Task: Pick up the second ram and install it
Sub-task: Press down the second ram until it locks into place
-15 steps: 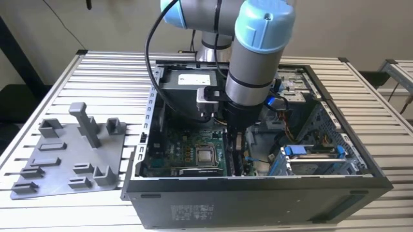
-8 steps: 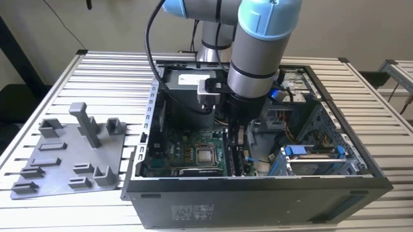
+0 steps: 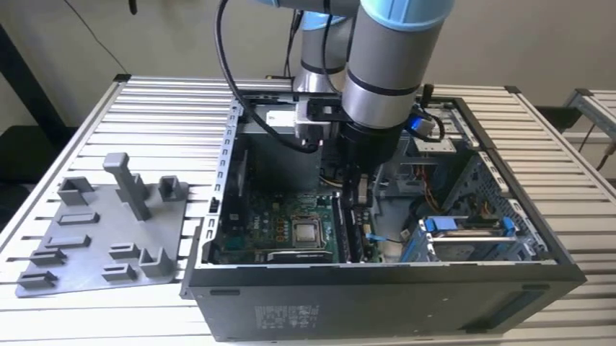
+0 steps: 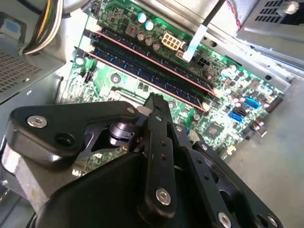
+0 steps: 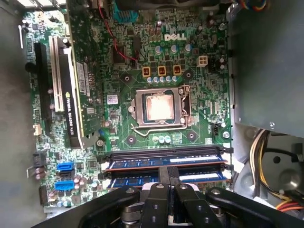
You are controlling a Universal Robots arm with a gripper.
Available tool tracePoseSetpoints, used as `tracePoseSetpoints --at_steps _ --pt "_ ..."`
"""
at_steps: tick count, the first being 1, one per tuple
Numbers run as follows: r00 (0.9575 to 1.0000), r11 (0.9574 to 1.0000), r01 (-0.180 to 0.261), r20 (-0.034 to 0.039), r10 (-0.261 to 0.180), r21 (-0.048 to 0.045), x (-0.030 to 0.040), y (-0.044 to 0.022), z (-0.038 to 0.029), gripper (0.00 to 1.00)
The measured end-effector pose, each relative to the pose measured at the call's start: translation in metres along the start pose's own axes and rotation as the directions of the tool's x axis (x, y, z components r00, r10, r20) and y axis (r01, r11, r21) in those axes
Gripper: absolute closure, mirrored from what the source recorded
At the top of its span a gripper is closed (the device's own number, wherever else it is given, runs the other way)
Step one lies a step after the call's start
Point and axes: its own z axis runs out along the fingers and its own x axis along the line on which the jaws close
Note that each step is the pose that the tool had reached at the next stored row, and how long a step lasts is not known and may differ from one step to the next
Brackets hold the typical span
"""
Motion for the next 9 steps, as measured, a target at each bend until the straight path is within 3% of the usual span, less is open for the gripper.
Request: tracePoseSetpoints --at_steps 2,9 --pt "1.0000 1.0000 0.000 0.0000 0.000 0.0000 -0.0001 0.0000 -0.0029 0.89" --pt "1.0000 1.0000 0.000 -0.0001 0.000 0.0000 -0.0001 0.0000 -0.0031 0.89"
